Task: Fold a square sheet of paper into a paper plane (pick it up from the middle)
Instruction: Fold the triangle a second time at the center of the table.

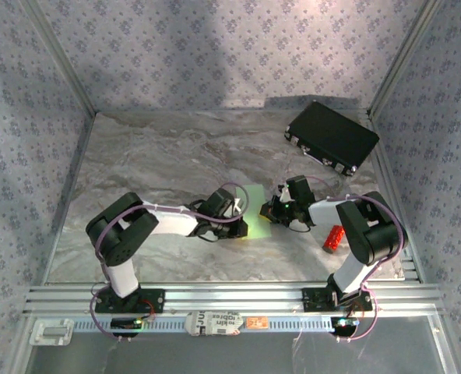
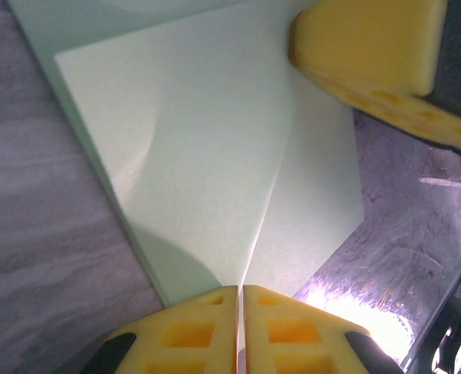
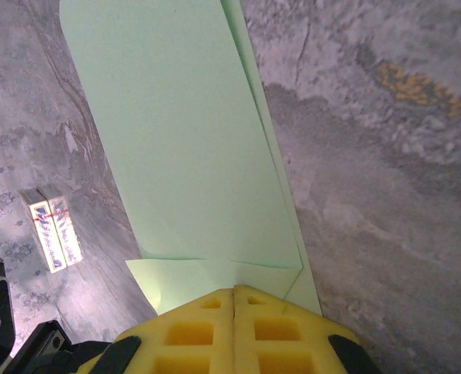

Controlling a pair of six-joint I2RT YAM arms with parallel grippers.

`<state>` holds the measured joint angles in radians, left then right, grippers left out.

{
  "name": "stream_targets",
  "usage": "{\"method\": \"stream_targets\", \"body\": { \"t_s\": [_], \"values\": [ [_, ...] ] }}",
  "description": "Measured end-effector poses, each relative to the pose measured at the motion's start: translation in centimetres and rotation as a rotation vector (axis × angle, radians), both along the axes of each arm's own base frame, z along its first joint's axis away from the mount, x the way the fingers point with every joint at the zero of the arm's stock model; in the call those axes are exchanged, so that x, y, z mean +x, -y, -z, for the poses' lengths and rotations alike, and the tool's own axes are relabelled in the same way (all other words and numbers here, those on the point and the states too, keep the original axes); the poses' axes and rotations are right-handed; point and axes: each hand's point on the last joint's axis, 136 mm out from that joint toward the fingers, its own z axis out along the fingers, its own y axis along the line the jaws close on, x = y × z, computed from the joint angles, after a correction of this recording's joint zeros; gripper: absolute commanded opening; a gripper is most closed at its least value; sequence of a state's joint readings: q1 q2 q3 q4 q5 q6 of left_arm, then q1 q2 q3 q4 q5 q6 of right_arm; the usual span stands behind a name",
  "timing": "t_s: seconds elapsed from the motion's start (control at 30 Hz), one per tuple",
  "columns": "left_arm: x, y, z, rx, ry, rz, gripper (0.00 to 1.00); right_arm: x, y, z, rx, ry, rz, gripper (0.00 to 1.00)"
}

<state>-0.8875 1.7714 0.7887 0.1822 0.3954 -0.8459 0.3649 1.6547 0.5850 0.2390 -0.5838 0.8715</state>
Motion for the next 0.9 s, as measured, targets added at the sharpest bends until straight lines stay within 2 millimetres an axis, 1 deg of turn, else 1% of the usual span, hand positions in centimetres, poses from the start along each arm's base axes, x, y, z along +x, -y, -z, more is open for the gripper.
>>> {"method": "stream_targets", "body": {
  "t_s": [0.1,0.2,0.27,0.4,0.47,0.5,0.6,0.8,0.9],
  "values": [
    [-0.4,-0.3,-0.2,0.004,-0.005,0.002,0.10,0.0,0.0,0.0,0.000,0.001,0.000,0.00],
    [-0.3,-0.2,-0.8,-0.005,-0.004,-0.003,0.11,0.0,0.2,0.0,-0.006,0.002,0.007,0.00],
    [0.0,0.2,-1.6,-0.020,0.006,-0.005,0.11,0.0,0.3,0.0,-0.009,0.003,0.012,0.00],
    [1.2,1.8,-3.7,-0.069,0.041,-0.001,0.10,0.1,0.5,0.0,-0.015,0.002,0.016,0.00],
    [1.6,2.6,-4.3,-0.090,0.047,0.007,0.10,0.1,0.5,0.0,-0.015,0.002,0.017,0.00],
    [1.7,2.9,-4.2,-0.094,0.046,0.010,0.10,0.1,0.5,0.0,-0.015,0.002,0.017,0.00],
    [1.5,2.7,-2.9,-0.071,0.022,0.012,0.09,0.1,0.5,0.0,-0.015,0.002,0.017,0.00],
    [-0.3,0.5,0.2,-0.011,-0.038,0.003,0.07,0.1,0.5,0.0,-0.015,0.002,0.017,0.00],
    [-0.4,0.4,0.1,-0.022,-0.029,-0.001,0.06,0.1,0.5,0.0,-0.015,0.002,0.017,0.00]
  ]
}}
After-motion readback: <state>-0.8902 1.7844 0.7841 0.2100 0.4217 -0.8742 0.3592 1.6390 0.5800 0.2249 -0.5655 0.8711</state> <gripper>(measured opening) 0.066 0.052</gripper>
